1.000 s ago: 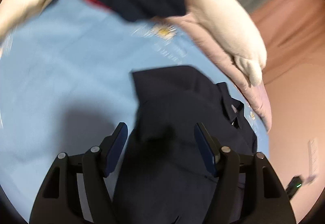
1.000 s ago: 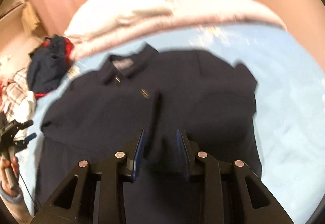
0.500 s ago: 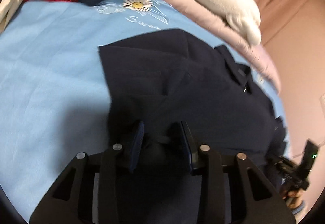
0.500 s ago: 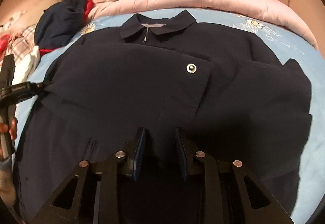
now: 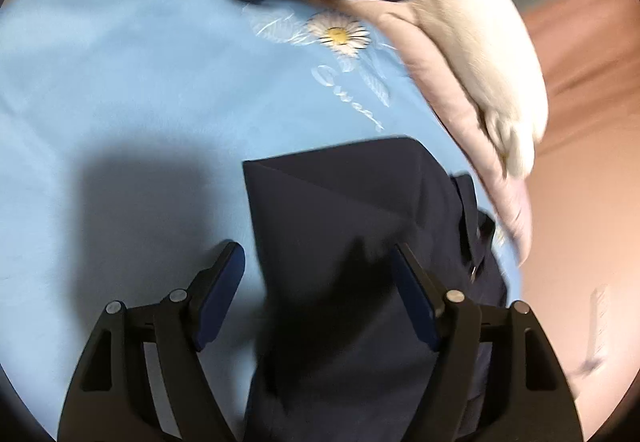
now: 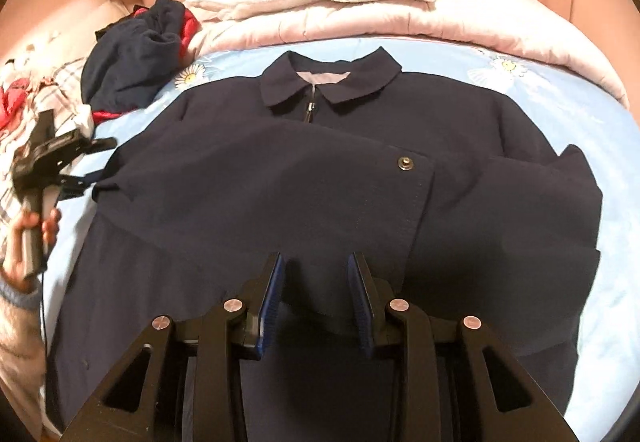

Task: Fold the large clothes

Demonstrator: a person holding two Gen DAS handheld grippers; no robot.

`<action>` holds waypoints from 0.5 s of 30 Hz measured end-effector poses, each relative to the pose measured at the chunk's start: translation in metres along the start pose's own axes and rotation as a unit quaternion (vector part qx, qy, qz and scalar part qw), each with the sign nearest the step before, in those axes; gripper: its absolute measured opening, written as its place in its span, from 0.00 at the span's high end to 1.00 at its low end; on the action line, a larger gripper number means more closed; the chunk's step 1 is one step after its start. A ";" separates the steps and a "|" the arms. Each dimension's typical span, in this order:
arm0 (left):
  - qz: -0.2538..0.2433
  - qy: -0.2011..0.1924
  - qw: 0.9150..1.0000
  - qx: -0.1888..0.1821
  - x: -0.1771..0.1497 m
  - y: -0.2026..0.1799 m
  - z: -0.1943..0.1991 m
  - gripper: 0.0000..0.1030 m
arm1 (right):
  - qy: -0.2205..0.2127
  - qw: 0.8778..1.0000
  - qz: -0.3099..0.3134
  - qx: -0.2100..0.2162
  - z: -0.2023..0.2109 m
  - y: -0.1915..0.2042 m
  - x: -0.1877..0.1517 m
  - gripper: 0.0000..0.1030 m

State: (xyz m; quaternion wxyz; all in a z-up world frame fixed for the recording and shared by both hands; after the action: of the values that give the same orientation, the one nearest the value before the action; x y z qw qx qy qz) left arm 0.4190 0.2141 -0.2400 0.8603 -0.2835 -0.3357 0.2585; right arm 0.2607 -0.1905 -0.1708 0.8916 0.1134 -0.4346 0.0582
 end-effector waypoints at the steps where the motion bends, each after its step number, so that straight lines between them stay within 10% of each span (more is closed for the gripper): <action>1: 0.019 0.001 1.000 -0.013 0.003 0.002 -0.004 0.29 | -0.001 1.000 0.000 0.000 0.000 0.000 0.001 0.69; 2: 0.037 -0.004 0.999 -0.025 0.008 0.003 -0.006 0.32 | -0.003 1.000 -0.001 0.000 0.002 0.000 0.002 0.69; 6: 0.075 0.009 0.996 -0.040 0.016 0.007 -0.015 0.92 | -0.004 1.000 0.001 -0.005 0.001 -0.003 0.000 0.69; 10: 0.044 -0.011 0.999 -0.029 0.022 -0.003 -0.013 0.91 | -0.002 1.000 -0.007 -0.008 0.001 -0.007 -0.006 0.69; 15: -0.036 -0.127 0.991 -0.010 0.060 -0.022 0.014 0.98 | 0.006 0.999 -0.006 -0.040 -0.004 -0.016 -0.011 0.69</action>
State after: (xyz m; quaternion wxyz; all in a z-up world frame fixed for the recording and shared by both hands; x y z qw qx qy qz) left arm 0.4528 0.2414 -0.1911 0.8168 -0.2446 -0.4543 0.2580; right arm 0.2601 -0.2048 -0.1846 0.8983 0.0801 -0.4304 0.0367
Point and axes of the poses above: each gripper's, at about its wrist camera, not at the fingertips, and z roughly against the way its jaws point, y to its left, x to its top, the point moved 5 cm from there along -z, roughly the way its jaws point, and after that the axes turned 14 degrees about -y, right-handed, at the moved point
